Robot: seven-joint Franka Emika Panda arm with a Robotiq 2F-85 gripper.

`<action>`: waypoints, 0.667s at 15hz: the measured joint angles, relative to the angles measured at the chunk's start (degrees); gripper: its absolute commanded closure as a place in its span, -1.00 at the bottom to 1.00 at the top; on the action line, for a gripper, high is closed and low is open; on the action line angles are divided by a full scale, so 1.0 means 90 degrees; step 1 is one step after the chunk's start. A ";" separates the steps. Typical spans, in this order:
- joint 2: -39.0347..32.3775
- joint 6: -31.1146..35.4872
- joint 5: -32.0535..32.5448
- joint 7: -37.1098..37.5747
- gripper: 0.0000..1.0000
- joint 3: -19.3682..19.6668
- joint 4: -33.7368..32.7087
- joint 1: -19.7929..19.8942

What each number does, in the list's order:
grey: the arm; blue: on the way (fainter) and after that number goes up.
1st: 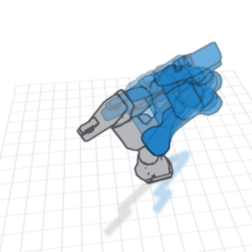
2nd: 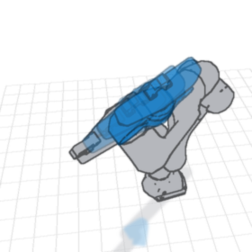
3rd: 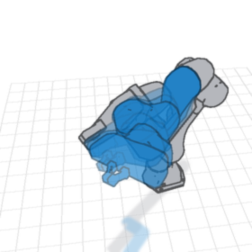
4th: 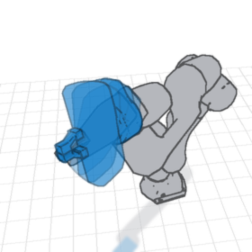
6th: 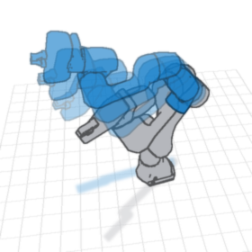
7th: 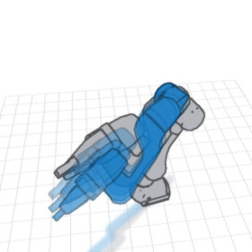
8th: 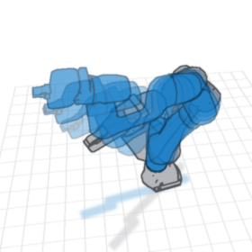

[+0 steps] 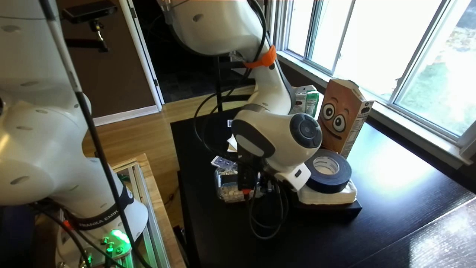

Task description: Remove one black object from the clear bowl.

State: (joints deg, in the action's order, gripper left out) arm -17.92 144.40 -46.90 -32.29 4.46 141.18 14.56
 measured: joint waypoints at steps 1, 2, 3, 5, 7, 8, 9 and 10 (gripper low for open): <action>0.0000 -0.0002 0.0000 0.0000 -0.14 0.0000 -0.0012 0.0038; 0.0000 -0.0010 0.0000 0.0000 -0.07 0.0001 -0.0024 0.0070; 0.0000 -0.0042 0.0002 0.0000 -0.05 0.0001 -0.0032 0.0095; -0.0004 -0.0179 0.0014 -0.0015 0.02 0.0001 -0.0036 0.0121; -0.0016 -0.0362 0.0018 -0.0079 0.13 0.0001 -0.0036 0.0122; -0.0027 -0.0436 0.0020 -0.0120 0.18 0.0000 -0.0036 0.0121; -0.0042 -0.0496 0.0020 -0.0167 0.41 0.0000 -0.0036 0.0120; -0.0063 -0.0542 0.0020 -0.0212 0.65 0.0000 -0.0036 0.0120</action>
State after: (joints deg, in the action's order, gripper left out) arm -18.49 139.52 -46.72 -34.20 4.45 140.86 15.64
